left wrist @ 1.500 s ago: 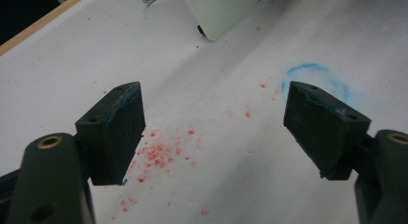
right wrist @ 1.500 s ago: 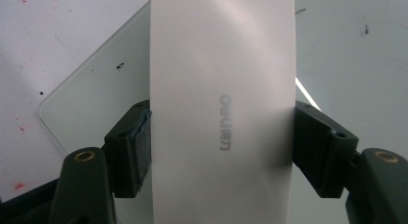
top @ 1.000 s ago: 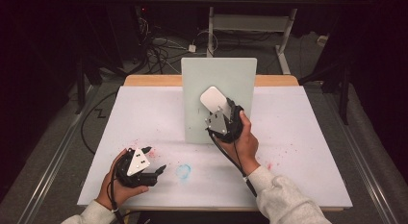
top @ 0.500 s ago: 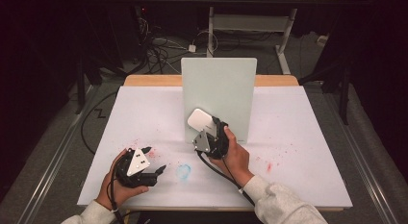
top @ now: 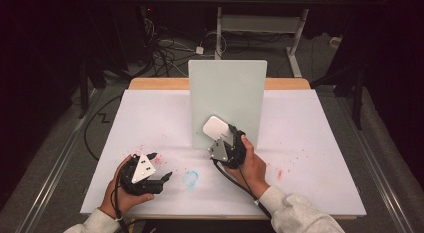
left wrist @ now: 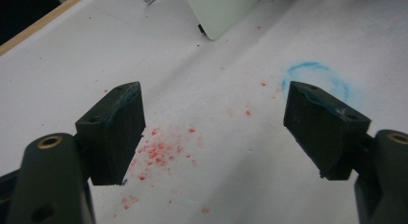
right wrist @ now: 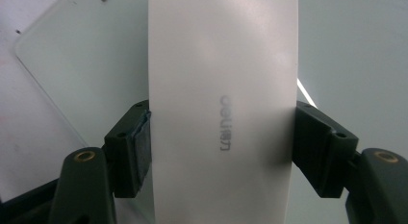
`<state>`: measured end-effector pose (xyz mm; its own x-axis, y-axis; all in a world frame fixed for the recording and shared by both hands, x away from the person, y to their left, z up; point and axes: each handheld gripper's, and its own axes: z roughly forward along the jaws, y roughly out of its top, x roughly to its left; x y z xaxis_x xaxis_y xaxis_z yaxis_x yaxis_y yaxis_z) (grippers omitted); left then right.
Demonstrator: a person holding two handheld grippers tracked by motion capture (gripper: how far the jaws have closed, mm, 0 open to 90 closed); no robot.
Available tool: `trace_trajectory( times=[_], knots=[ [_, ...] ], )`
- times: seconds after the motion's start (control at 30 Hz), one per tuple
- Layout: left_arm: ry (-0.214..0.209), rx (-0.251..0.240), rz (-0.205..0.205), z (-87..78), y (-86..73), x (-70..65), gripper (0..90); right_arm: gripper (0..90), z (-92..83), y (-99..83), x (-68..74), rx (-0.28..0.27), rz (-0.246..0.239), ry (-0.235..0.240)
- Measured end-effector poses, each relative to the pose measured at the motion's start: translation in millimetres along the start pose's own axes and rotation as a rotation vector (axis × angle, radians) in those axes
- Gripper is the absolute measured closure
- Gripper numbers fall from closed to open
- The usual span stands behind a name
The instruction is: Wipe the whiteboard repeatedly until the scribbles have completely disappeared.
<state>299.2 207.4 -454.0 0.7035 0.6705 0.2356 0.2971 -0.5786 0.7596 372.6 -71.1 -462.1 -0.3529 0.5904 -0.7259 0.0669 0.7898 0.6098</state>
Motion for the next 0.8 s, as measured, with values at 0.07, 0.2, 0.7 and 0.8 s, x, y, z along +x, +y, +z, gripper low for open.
trace_trajectory(
  times=[0.07,0.2,0.7,0.8],
  knots=[
    [0.0,-0.001,0.0,0.2,0.2,-0.1,21.6,31.3,-1.1,-3.4,-5.8,0.007,0.012,-0.013],
    [0.0,0.0,0.002,0.3,0.8,-0.5,21.7,31.3,-1.6,-1.0,-18.8,0.003,0.045,-0.027],
    [-0.006,-0.002,-0.004,0.6,-0.1,-0.1,21.7,31.3,7.0,40.4,-19.1,-0.027,0.03,-0.063],
    [-0.006,0.0,0.0,0.8,0.2,-0.6,21.7,31.3,7.1,36.4,0.9,-0.012,-0.046,-0.036]
  ],
)
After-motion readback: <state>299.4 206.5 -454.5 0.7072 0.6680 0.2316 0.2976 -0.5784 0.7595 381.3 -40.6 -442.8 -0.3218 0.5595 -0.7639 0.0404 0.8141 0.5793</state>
